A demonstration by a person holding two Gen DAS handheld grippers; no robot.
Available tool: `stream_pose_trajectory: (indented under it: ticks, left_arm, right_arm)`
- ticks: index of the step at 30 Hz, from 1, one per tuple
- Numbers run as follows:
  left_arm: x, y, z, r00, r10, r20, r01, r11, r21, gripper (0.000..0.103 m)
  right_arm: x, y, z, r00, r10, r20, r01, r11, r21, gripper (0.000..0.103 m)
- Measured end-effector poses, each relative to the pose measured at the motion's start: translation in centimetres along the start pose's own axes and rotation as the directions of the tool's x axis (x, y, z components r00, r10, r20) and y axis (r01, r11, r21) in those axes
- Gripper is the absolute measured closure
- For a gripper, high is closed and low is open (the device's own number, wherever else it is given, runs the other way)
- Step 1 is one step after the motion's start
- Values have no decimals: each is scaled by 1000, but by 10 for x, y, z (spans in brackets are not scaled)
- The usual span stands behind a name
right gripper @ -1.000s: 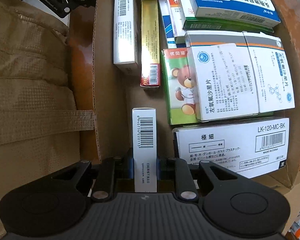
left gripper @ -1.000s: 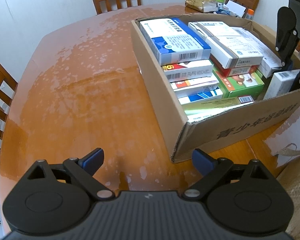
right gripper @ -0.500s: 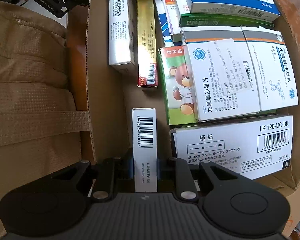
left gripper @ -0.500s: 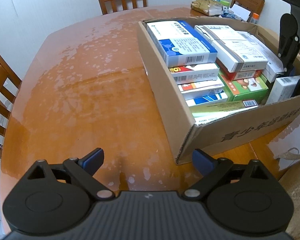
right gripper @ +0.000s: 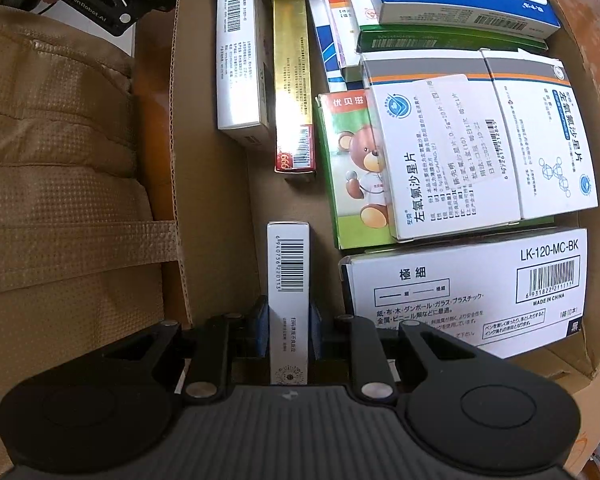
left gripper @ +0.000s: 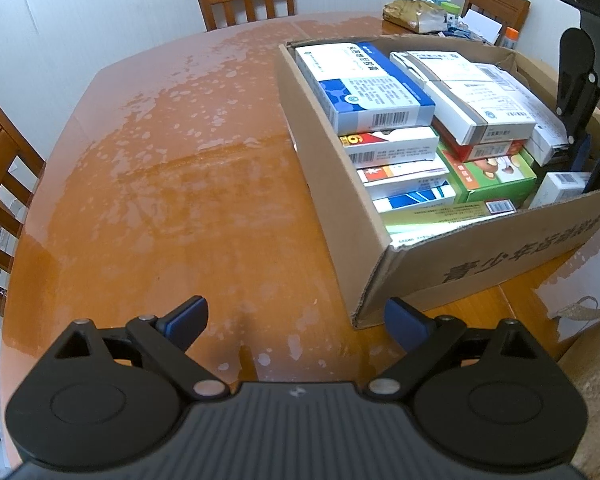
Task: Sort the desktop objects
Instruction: 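Push the white medicine box down into the gap with the right gripper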
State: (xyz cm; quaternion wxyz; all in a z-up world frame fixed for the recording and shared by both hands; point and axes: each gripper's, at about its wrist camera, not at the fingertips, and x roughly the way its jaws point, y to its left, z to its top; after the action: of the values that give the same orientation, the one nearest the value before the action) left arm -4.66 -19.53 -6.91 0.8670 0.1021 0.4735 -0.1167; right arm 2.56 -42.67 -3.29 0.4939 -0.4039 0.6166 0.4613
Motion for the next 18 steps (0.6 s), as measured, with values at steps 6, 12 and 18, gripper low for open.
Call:
stream_pose_trajectory:
  ticks: [6,12,18]
  left_arm:
    - [-1,3,-1,1000,0,3,0,1000,4,8]
    - [-2,3,-1,1000,3,5,-3,1000,3,8]
    - [-3,2,0,1000,-1,11,1,1000,12,8]
  right_arm:
    - [-4,1,-3,1000,-1,-2,1,1000,-2,78]
    - [-12,2,-7,1000,20,10,-20,1000,-2,67]
    - [-18,7,-10,1000,8,16,-8,1000,1,63]
